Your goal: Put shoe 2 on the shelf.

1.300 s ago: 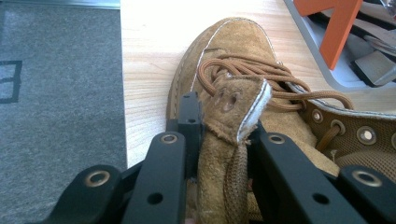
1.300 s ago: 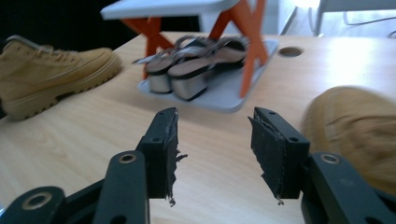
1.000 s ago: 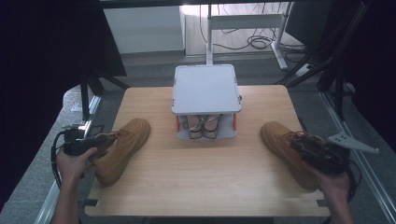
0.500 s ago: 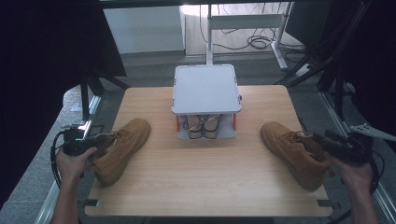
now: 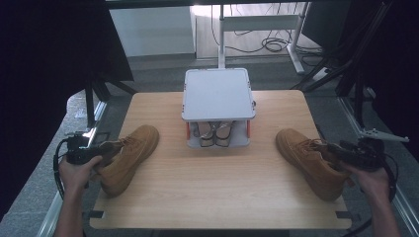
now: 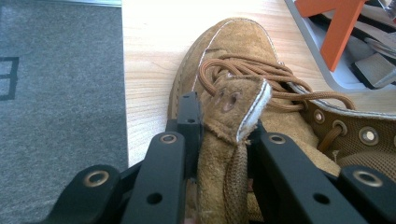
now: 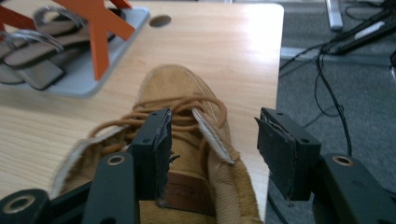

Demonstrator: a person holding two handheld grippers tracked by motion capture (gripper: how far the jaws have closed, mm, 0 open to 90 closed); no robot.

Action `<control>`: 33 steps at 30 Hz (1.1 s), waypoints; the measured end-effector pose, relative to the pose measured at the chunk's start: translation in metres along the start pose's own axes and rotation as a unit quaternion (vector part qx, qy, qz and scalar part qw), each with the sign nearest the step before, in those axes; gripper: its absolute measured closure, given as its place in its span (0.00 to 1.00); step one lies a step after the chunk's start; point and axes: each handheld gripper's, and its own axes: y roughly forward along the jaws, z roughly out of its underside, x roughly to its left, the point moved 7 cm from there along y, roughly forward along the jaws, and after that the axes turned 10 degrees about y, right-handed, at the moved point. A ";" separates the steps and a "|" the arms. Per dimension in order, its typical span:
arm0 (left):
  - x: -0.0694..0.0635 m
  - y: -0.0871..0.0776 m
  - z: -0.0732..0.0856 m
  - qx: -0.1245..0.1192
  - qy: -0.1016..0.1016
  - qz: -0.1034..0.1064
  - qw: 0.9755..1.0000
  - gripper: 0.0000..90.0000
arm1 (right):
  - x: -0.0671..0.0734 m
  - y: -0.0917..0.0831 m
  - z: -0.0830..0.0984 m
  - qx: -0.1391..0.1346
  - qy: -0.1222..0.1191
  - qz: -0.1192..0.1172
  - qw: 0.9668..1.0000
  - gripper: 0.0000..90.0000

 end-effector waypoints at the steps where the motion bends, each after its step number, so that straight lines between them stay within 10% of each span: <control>1: 0.000 0.000 0.000 0.000 0.000 0.000 1.000 0.86 | -0.001 0.002 0.001 0.005 0.000 0.003 1.000 0.51; 16: 0.001 0.000 0.000 0.000 0.004 -0.004 1.000 0.83 | -0.009 0.020 0.011 0.071 -0.011 0.021 0.997 0.80; 33: 0.002 0.002 0.000 0.036 0.016 -0.002 0.999 0.81 | -0.009 0.024 0.013 0.090 -0.013 0.027 0.995 0.84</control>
